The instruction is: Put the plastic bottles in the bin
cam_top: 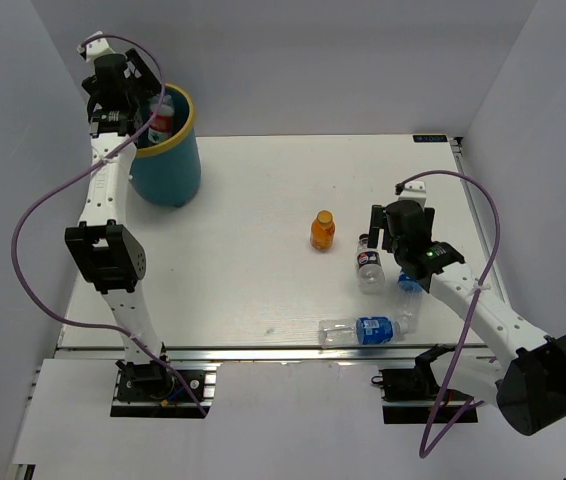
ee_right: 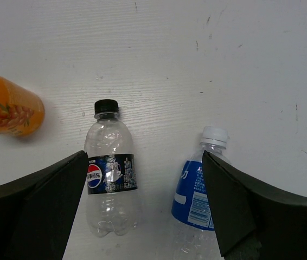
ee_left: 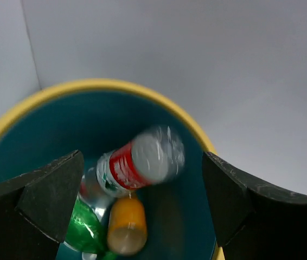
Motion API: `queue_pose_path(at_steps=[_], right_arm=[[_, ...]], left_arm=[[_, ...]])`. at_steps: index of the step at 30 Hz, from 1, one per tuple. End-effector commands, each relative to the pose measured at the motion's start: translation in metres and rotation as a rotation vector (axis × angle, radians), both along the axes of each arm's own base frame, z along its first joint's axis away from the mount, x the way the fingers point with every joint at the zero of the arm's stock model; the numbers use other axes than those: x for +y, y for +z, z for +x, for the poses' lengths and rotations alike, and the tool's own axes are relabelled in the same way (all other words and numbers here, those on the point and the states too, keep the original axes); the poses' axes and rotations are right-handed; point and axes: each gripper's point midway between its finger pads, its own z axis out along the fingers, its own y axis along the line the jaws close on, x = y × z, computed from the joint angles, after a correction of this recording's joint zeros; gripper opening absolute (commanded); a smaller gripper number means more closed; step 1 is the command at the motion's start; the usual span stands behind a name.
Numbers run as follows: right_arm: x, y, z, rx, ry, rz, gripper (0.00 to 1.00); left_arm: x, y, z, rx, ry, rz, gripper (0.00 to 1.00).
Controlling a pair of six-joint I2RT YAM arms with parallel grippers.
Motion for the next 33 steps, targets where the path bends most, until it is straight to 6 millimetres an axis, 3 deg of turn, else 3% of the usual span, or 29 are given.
queue_pose_path(at_steps=[1,3,6,7,9,10,11,13,14,15,16,17,18,20,23,24,28,31,33], right_arm=[[-0.001,0.025,0.011,-0.066,-0.010,0.006,0.89],[0.000,0.027,0.010,-0.066,-0.006,0.009,0.89],[0.010,0.027,0.009,-0.063,0.055,0.035,0.90],[0.013,0.028,0.010,-0.072,0.070,0.044,0.89],[0.018,0.028,0.009,-0.076,0.104,0.052,0.89],[0.019,0.029,0.009,-0.081,0.113,0.053,0.89],[0.023,0.030,0.009,-0.086,0.137,0.058,0.90],[0.038,0.031,0.007,-0.090,0.225,0.080,0.89],[0.045,0.033,0.008,-0.104,0.264,0.090,0.89],[0.053,0.032,0.007,-0.103,0.297,0.090,0.89],[0.055,0.030,0.008,-0.101,0.299,0.079,0.89],[0.055,0.029,0.009,-0.097,0.295,0.064,0.89],[0.056,0.021,0.010,-0.067,0.291,0.034,0.89],[0.061,0.016,0.012,-0.028,0.297,0.012,0.89],[0.067,0.012,0.013,-0.016,0.311,0.019,0.89],[0.067,0.011,0.013,-0.016,0.303,0.021,0.89],[0.055,0.009,0.012,-0.007,0.210,0.031,0.89],[0.061,0.003,0.007,0.012,0.233,0.061,0.89],[0.078,0.002,0.004,0.010,0.330,0.104,0.89]], left_arm=[[-0.020,0.037,-0.021,-0.034,-0.094,-0.004,0.98],[-0.030,0.047,-0.030,-0.049,-0.148,-0.008,0.98],[-0.036,0.047,-0.042,-0.043,-0.165,0.000,0.98],[-0.040,0.062,-0.055,-0.068,-0.179,0.006,0.98],[-0.051,0.052,-0.064,-0.051,-0.221,0.012,0.98],[-0.058,0.066,-0.079,-0.081,-0.251,0.029,0.98],[-0.080,0.046,-0.082,-0.050,-0.299,0.034,0.98],[-0.095,0.035,-0.097,-0.024,-0.320,0.070,0.98],[-0.107,0.042,-0.113,-0.042,-0.311,0.090,0.98],[-0.112,0.004,-0.120,0.029,-0.309,0.092,0.98],[-0.118,-0.009,-0.128,0.045,-0.317,0.088,0.98],[-0.134,0.000,-0.142,-0.013,-0.375,0.072,0.98],[-0.144,-0.047,-0.152,0.061,-0.422,0.053,0.98],[-0.169,-0.083,-0.175,0.082,-0.549,-0.004,0.98],[-0.198,-0.107,-0.197,0.103,-0.658,-0.023,0.98],[-0.205,-0.128,-0.204,0.143,-0.683,-0.027,0.98],[-0.264,-0.159,-0.232,0.213,-0.891,0.055,0.98],[-0.276,-0.180,-0.239,0.263,-0.902,0.074,0.98],[-0.274,-0.192,-0.238,0.291,-0.874,0.059,0.98]])
